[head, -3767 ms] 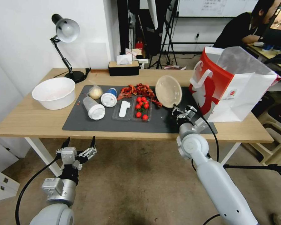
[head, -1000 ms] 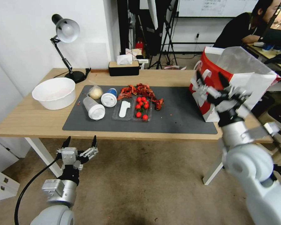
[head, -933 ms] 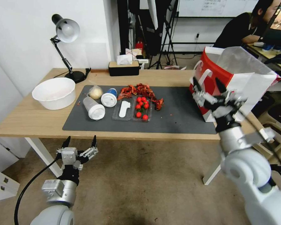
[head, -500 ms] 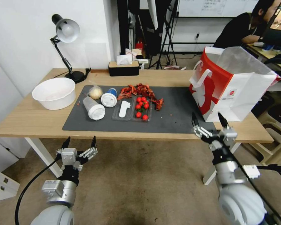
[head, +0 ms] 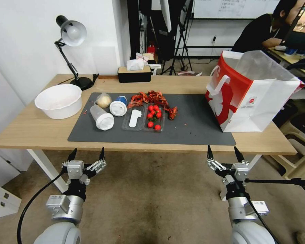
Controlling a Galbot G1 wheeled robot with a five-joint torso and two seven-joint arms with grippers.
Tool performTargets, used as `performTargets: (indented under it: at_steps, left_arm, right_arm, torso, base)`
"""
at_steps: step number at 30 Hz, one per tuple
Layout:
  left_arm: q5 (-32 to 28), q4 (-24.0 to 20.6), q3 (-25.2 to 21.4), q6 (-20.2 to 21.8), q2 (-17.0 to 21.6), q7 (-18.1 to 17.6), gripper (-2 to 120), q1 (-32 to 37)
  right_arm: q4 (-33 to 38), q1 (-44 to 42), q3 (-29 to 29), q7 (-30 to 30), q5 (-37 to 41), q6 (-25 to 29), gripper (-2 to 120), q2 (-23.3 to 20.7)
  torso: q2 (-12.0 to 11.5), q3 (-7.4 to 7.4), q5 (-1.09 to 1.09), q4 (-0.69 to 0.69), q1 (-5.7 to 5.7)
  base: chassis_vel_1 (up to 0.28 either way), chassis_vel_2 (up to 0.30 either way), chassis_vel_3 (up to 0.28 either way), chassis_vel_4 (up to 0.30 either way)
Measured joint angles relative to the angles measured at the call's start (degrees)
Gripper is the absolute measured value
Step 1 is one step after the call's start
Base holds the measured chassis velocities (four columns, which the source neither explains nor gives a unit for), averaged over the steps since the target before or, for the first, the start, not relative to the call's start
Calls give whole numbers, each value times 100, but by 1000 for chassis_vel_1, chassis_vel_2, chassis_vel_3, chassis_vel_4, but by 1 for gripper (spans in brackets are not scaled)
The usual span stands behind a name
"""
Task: Pick up the trash from the table and place it into the takeout bag.
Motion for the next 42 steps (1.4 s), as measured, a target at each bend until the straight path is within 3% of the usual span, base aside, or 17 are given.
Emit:
performTargets:
  at_steps: [15,20,27,31,42]
  left_arm:
    - [-33,74,137,29,111,-21,100,-176]
    - [-279,270,277,156,318,-141,100,-572]
    - [-449,635,364,178,584,-143,100,-891]
    - [-709,1242,420,89,997,155,100,-1487]
    - [-1064,2052,611,-74,1800,397,100,-2557]
  right_arm:
    - [8,22,19,16,-78,33,100,62]
    - [24,38,21,15,-84,8,100,70]
    - [33,79,-3,13,-99,-41,100,81]
    - [35,119,0,14,-101,-95,100,94]
    - [30,156,11,18,-140,-152,100,169]
  torso:
    - [0,0,0,0,0]
    - [0,0,0,-1,0]
    - [0,0,0,1,0]
    - [0,1,0,0,0]
    - [0,1,-1,0,0]
  base:
    - [0,0,0,0]
    - [0,0,0,0]
    - [0,0,0,0]
    - [0,0,0,0]
    - [0,0,0,0]
